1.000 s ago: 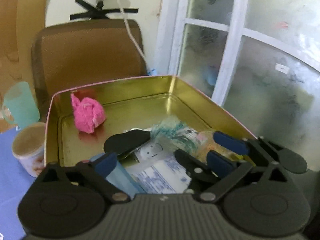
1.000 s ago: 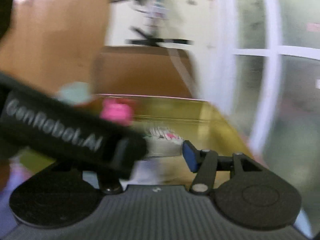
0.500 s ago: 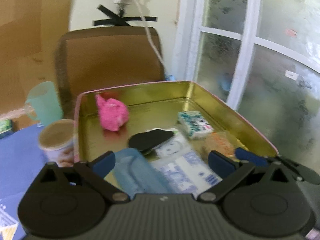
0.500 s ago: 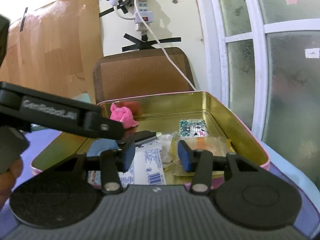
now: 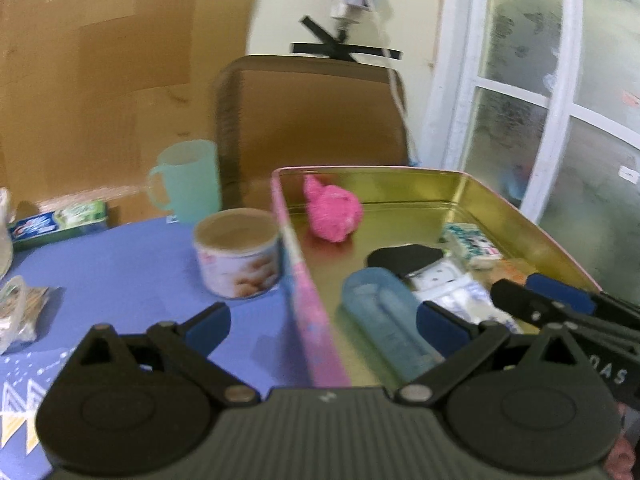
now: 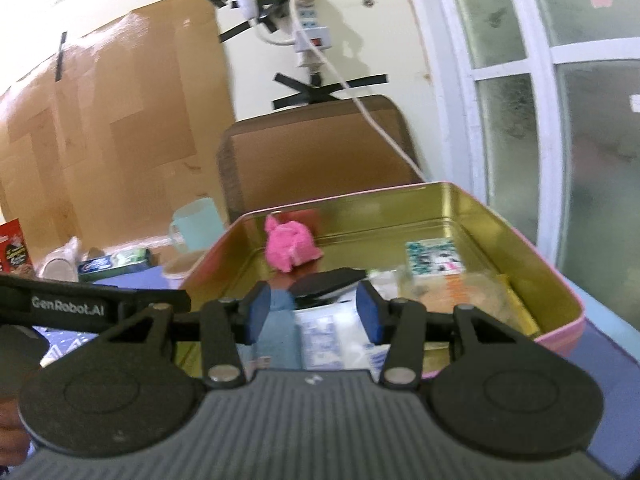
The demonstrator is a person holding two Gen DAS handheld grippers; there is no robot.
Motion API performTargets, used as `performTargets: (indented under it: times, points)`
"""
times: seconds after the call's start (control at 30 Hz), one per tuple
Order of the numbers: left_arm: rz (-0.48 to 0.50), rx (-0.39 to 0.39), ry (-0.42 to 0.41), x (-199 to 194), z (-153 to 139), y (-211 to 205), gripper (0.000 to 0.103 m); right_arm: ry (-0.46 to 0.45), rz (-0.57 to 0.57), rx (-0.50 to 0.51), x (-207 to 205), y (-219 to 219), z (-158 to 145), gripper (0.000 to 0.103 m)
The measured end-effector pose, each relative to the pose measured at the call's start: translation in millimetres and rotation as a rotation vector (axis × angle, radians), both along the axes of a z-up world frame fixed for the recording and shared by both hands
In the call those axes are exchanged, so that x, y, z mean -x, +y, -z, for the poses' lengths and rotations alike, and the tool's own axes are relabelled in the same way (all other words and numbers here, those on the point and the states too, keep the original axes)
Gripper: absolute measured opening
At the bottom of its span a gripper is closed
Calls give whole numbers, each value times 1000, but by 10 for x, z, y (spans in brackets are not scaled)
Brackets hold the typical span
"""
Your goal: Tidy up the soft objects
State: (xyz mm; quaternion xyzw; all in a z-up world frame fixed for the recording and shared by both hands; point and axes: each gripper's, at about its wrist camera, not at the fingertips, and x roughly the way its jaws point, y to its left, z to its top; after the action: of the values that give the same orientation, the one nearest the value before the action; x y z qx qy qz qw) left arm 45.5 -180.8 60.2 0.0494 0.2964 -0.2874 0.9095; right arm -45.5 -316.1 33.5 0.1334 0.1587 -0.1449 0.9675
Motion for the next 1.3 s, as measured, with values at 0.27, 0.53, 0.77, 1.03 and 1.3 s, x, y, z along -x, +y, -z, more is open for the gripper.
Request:
performTargets:
  times: [0.27,0.53,0.77,1.03,1.3]
  points:
    - [-65,-19,-38,35,64,314,103,6,-18,15,-84,254,-38,50]
    - [-132,-20,-62,89,111,526,103,35,-3,-44,-143,301,-36,52]
    - [-148,-47,-21,119,173,601,103,50,14,-76,-163,306,-30,56]
    - [-154,-77,45,138,238,654,103,63,2,-80,-206,320,-13,58]
    - [-165,-127,47,188,234,627,103,76,-3,-105,-253,279,29,59]
